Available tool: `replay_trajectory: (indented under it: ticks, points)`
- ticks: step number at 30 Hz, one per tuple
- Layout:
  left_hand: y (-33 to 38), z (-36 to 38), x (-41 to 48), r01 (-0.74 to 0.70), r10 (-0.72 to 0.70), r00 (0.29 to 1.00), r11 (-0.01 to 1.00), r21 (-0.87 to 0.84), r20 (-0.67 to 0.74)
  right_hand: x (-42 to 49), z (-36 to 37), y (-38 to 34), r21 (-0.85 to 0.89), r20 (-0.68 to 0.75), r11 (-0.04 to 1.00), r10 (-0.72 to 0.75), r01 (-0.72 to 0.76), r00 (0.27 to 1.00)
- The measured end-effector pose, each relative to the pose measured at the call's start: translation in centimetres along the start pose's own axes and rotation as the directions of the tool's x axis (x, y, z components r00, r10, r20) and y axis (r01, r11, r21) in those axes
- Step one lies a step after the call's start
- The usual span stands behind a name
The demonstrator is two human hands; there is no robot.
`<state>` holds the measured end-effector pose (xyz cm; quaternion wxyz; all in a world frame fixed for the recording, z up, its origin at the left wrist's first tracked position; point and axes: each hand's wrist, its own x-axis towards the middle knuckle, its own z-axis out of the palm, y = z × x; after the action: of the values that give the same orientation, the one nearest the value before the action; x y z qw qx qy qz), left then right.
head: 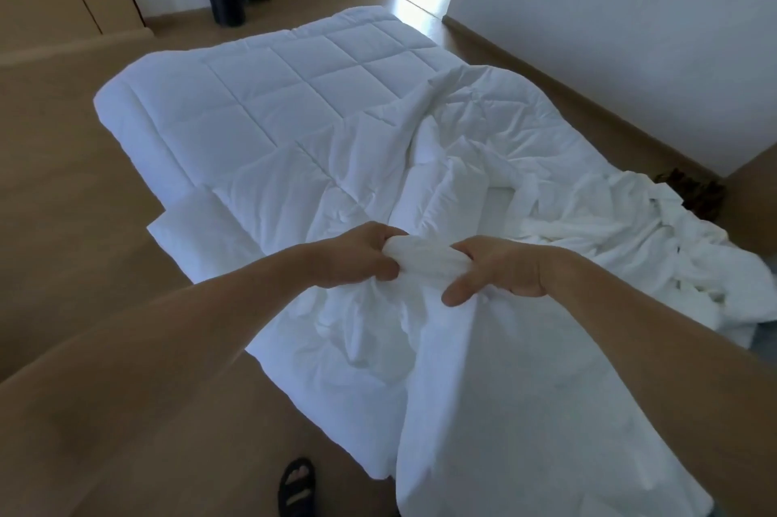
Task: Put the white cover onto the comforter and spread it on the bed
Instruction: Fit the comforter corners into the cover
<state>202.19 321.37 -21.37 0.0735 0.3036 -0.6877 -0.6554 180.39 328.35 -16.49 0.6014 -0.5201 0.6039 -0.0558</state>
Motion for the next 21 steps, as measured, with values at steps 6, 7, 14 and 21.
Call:
replay_trajectory:
  ticks: [6, 7, 14, 21]
  points:
    - [1.3, -0.7, 0.6, 0.149, -0.177, 0.974, 0.971, 0.189, 0.142, -0.6, 0.6, -0.2, -0.367, 0.014, 0.927, 0.091, -0.079, 0.996]
    - [1.6, -0.9, 0.7, 0.155, -0.192, 0.971, 0.958, 0.241, 0.139, -0.4, 0.8, -0.2, -0.376, 0.005, 0.922, 0.103, -0.094, 0.995]
    - [1.7, -0.2, 1.4, 0.08, -0.197, 0.974, 0.77, 0.633, 0.116, 0.3, 1.8, 1.9, -0.051, 0.06, 0.983, 0.178, -0.175, 0.982]
    - [-0.3, 2.3, 0.9, 0.129, -0.128, 0.992, 0.984, -0.126, 0.014, 0.4, -0.5, 3.5, 0.242, -0.062, 0.97, 0.034, -0.018, 0.998]
